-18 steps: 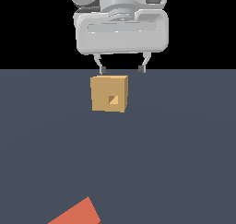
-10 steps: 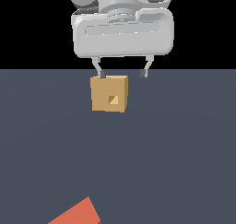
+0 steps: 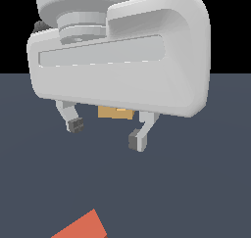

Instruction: Insert the peg into the horizontal hole in a box.

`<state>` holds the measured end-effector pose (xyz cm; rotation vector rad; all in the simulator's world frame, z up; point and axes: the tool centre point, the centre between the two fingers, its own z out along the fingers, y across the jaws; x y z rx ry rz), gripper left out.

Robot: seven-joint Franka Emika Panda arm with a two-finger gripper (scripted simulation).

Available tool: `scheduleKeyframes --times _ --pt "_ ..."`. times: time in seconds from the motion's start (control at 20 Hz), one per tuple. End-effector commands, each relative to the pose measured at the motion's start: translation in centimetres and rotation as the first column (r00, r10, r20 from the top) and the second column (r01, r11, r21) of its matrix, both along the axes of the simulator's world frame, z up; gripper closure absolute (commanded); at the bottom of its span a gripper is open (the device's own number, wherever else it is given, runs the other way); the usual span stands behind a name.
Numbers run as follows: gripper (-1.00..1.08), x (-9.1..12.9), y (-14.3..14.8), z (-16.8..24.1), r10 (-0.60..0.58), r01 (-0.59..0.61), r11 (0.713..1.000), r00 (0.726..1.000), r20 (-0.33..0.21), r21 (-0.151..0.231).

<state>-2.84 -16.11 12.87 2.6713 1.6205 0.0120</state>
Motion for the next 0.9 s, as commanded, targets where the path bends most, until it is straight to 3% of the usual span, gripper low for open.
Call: scheduleKeyframes --times 0.0,0.2,0.45,0.85 --pt "-0.92 -2.3 -3.9 -1.7 -0.128 0.128 0.992 0.992 -0.004 0.002" --pt "-0.92 -6.1 -8.3 -4.0 -0.29 0.29 0.957 0.957 -0.009 0.005" --pt "-0.92 -9.3 -11.0 -5.7 -0.4 0.4 0.916 0.916 -0.014 0.008" --pt "-0.92 -10.2 -11.5 -6.2 -0.425 0.425 0.905 0.905 -0.016 0.009"
